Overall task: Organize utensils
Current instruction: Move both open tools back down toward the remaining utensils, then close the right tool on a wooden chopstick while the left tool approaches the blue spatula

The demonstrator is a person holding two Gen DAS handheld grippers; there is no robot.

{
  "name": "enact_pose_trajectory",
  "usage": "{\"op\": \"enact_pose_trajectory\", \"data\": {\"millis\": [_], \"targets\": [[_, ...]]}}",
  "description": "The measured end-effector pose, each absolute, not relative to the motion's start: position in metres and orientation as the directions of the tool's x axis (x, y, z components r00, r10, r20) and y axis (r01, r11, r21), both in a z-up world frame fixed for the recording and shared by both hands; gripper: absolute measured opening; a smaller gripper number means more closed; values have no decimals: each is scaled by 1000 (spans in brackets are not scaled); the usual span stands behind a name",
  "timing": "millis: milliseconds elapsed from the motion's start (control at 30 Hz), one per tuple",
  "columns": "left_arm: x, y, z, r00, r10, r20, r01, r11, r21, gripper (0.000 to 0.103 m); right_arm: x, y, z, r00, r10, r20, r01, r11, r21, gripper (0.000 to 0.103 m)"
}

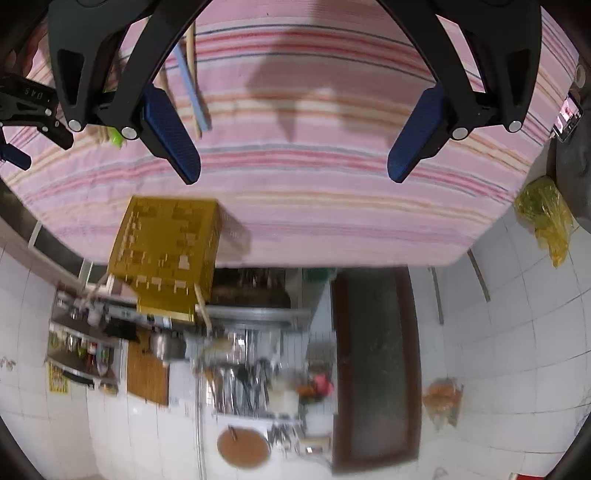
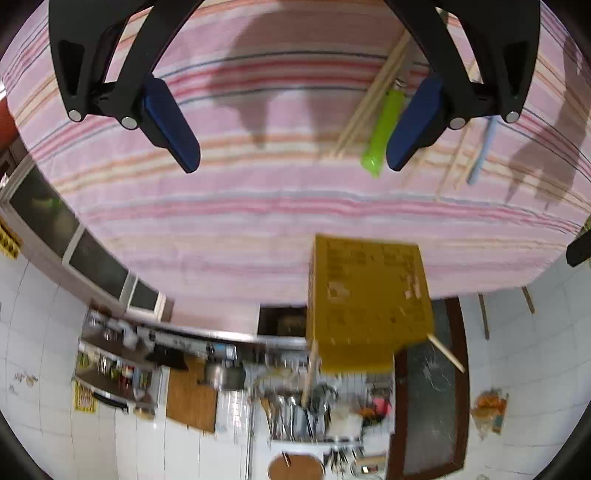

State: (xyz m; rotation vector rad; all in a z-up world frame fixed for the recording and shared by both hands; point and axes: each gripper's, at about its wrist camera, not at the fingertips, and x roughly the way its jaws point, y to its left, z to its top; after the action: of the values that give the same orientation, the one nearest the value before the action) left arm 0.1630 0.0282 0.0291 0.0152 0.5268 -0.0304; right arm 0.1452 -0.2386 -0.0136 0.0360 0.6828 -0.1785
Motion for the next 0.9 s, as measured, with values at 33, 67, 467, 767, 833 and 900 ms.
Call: {"op": "enact_pose_trajectory", "data": {"millis": [33, 67, 467, 767, 833, 900], "targets": [[165, 26, 26, 858, -26, -513, 35, 999, 9, 98, 147, -241, -16, 751, -147, -643, 182, 983, -12, 98], [169, 24, 20, 845, -29, -533, 40, 999, 10, 98, 149, -243, -20, 739, -146, -658, 192, 981, -1, 98], [193, -1, -23, 753, -50, -657, 67, 998, 0, 98, 174, -233, -47, 626, -120, -771, 209, 978, 17, 80], [197, -1, -29, 740, -57, -670, 66, 998, -12, 98, 174, -223, -46, 605, -120, -787, 237, 971, 34, 56], [196, -1, -29, 742, -57, -668, 67, 998, -11, 98, 172, -224, -45, 604, -107, -790, 242, 969, 54, 51], [194, -2, -29, 746, -56, -664, 67, 998, -9, 98, 172, -225, -46, 604, -99, -791, 247, 967, 68, 50]]}}
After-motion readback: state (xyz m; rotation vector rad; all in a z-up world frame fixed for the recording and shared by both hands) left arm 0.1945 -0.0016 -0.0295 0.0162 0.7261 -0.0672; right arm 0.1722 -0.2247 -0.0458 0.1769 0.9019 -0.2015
